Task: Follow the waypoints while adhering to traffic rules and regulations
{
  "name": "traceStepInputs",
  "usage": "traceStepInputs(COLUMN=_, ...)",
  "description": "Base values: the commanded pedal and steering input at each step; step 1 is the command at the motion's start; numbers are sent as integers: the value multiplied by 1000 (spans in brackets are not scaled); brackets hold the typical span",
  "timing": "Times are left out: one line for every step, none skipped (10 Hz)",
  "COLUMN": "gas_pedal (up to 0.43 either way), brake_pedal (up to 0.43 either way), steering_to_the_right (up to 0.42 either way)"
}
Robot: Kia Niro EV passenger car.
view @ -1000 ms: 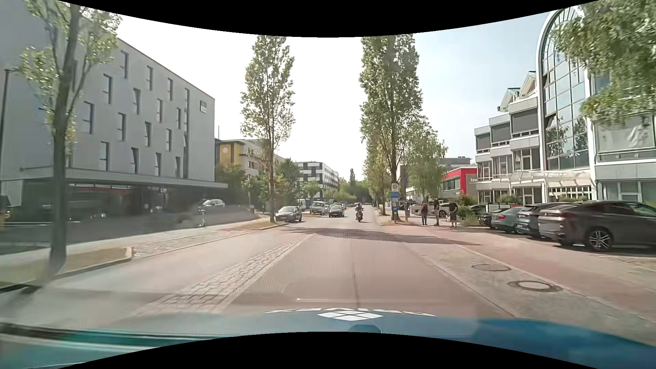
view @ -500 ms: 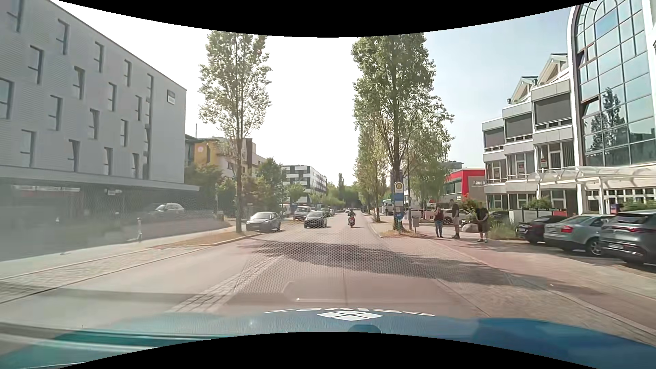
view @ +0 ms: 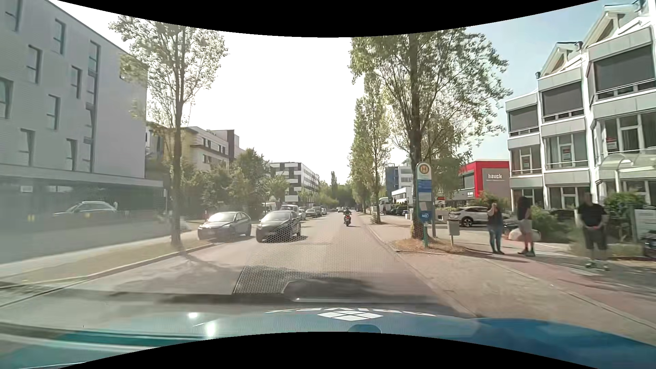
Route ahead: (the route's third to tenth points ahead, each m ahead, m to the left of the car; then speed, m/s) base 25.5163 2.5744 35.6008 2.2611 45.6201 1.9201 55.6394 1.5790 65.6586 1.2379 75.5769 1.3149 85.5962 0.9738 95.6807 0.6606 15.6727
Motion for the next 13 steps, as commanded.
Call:
traceStepInputs(gas_pedal=1000, brake_pedal=0, steering_to_the_right=-6)
traceStepInputs(gas_pedal=1000, brake_pedal=0, steering_to_the_right=-3)
traceStepInputs(gas_pedal=791, brake_pedal=0, steering_to_the_right=0)
traceStepInputs(gas_pedal=0, brake_pedal=0, steering_to_the_right=12)
traceStepInputs(gas_pedal=0, brake_pedal=0, steering_to_the_right=14)
traceStepInputs(gas_pedal=0, brake_pedal=0, steering_to_the_right=11)
traceStepInputs(gas_pedal=0, brake_pedal=0, steering_to_the_right=8)
traceStepInputs(gas_pedal=0, brake_pedal=0, steering_to_the_right=6)
traceStepInputs(gas_pedal=0, brake_pedal=0, steering_to_the_right=5)
traceStepInputs(gas_pedal=0, brake_pedal=0, steering_to_the_right=3)
traceStepInputs(gas_pedal=0, brake_pedal=0, steering_to_the_right=4)
traceStepInputs(gas_pedal=0, brake_pedal=0, steering_to_the_right=4)
traceStepInputs(gas_pedal=0, brake_pedal=0, steering_to_the_right=6)
